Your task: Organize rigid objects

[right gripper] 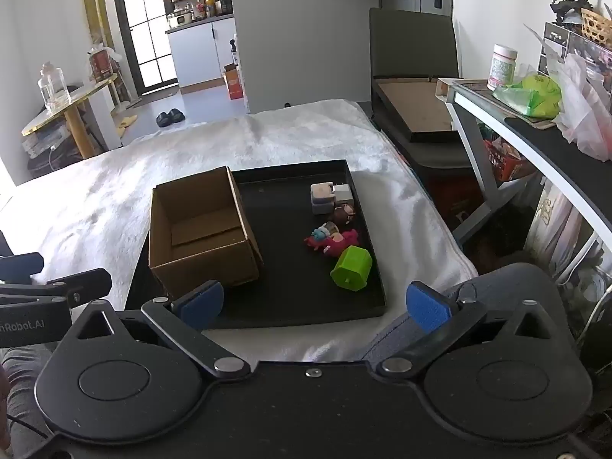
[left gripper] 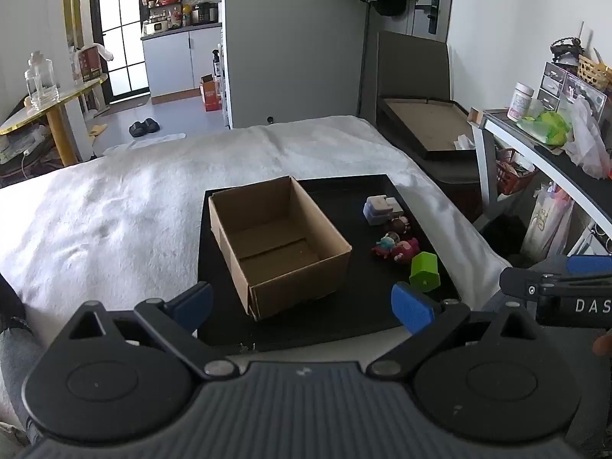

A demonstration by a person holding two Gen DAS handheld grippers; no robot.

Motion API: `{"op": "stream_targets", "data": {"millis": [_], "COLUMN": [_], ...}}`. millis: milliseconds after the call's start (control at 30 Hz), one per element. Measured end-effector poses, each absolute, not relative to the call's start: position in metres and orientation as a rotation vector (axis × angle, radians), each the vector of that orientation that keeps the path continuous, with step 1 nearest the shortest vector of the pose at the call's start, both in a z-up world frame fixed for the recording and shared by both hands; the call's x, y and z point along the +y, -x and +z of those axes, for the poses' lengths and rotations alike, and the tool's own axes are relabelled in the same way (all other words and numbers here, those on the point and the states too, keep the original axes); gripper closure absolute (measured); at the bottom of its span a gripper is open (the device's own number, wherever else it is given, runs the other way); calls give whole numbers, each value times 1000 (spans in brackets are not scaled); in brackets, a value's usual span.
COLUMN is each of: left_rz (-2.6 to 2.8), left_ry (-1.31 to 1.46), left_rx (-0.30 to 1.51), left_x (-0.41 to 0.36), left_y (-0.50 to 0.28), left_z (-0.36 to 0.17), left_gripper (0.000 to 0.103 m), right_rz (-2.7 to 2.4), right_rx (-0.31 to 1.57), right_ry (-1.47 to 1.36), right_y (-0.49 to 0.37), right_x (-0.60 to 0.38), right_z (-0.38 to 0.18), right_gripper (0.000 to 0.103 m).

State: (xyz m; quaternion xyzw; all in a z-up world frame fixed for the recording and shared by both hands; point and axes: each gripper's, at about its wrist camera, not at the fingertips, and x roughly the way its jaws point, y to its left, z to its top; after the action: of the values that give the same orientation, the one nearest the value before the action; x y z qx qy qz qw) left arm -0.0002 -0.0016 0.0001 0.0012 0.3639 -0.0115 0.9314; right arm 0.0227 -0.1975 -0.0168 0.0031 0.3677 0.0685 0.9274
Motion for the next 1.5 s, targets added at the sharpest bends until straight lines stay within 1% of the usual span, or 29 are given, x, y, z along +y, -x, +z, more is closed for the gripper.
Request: {"op": "stream_targets", "data": {"millis": [433, 1500], "left_rz": [-8, -19], "left_ry": [4, -7], "left_rx": [742, 745], "left_x": [-1, -8], "left_y": [0, 0], "left_z": [1, 3], "left_gripper": [4, 4], "right_rz": [154, 142], "right_rx": [774, 757], "right_ry": [-19, -21], "right_y": [-32, -21], "right_x": [-200, -200], "right_z": [-15, -16], "right_gripper": [0, 0]}}
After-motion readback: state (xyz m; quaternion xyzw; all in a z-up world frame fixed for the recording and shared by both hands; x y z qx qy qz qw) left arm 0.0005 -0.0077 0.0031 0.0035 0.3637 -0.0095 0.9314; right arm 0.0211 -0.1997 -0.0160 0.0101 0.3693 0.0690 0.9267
